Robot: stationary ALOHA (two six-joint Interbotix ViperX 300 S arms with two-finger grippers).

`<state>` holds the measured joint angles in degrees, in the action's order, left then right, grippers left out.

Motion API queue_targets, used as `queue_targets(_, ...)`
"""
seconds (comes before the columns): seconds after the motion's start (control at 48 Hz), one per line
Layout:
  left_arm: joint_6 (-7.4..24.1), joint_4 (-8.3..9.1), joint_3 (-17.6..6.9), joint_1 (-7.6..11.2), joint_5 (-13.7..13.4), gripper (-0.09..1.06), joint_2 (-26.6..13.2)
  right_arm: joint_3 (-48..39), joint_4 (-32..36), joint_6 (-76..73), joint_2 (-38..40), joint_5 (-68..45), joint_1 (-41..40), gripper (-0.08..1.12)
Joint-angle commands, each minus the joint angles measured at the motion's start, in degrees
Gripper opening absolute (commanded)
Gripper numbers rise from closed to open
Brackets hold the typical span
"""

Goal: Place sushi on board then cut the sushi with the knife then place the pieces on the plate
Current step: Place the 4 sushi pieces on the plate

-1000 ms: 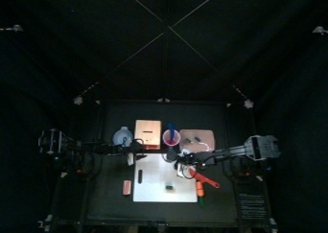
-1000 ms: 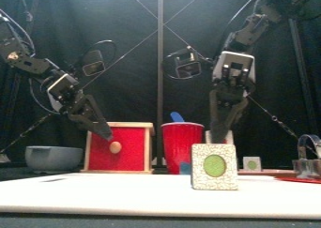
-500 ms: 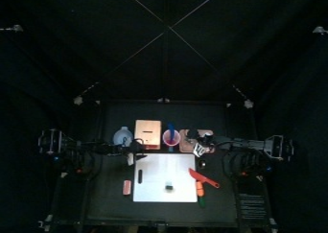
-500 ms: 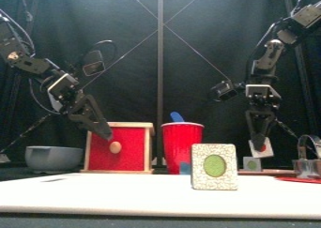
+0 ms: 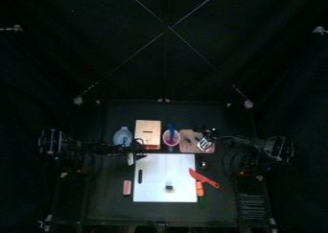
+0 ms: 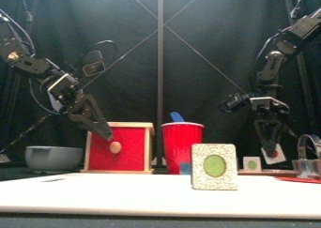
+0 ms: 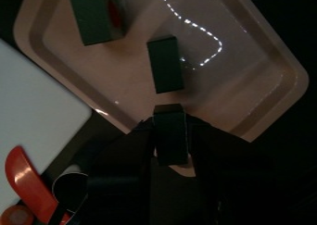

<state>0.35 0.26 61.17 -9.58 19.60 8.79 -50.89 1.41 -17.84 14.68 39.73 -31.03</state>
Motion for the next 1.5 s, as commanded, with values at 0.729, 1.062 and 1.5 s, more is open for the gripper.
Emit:
queue_targets(0.729, -0.09, -0.18, -0.7, 0.35, 0.26, 0.84, 0.0, 4.92, -4.31, 0.35, 2.29, -1.85, 10.55, 0.81)
queue_targets(1.062, -0.18, -0.53, -0.79, 0.35, 0.26, 0.84, 0.0, 12.04, -4.75, 0.35, -2.99, -18.02, 33.31, 0.81)
queue_targets(1.5, -0.09, -0.97, -0.53, 0.18, -0.18, 0.85, 0.0, 20.04, -6.94, 0.35, -16.79, -27.86, 43.42, 0.81)
